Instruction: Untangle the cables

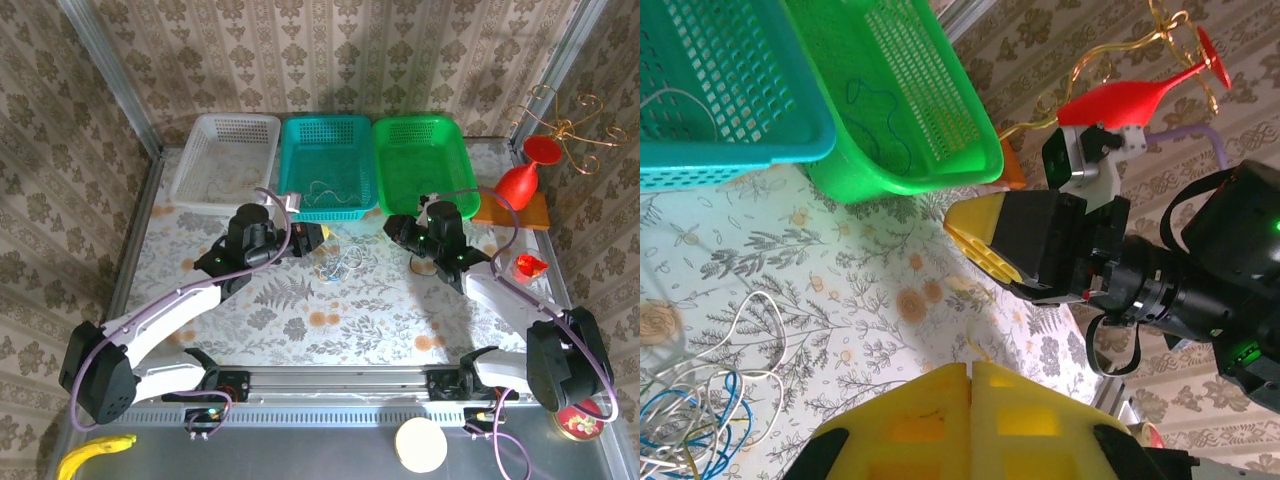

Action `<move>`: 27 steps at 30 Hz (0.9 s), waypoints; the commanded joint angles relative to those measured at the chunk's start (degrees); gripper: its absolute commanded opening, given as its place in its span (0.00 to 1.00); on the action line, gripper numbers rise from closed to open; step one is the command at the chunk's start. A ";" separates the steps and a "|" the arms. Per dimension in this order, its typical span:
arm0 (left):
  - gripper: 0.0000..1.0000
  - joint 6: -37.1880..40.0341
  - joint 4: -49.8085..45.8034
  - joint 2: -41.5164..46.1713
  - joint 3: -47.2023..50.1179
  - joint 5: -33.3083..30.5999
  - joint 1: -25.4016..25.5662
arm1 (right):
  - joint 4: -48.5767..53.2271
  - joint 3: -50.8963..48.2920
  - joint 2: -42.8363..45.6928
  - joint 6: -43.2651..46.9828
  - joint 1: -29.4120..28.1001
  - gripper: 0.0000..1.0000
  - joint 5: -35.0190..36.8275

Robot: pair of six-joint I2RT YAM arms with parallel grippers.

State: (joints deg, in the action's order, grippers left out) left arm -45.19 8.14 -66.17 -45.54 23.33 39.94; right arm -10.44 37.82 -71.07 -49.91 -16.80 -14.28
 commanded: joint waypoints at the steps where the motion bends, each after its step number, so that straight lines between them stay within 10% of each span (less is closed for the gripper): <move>1: 0.00 1.80 -2.41 2.11 -1.81 1.52 -1.60 | -0.31 -1.23 2.10 -0.54 1.01 0.21 2.15; 27: 0.00 8.38 -8.84 -7.65 -18.23 11.34 -40.40 | 12.61 3.68 5.16 6.54 1.58 0.55 -4.94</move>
State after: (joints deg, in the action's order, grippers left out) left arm -38.74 -1.69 -71.31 -60.73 33.52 1.48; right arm -1.04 39.07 -66.72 -46.24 -15.25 -16.40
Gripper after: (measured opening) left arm 0.059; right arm 0.548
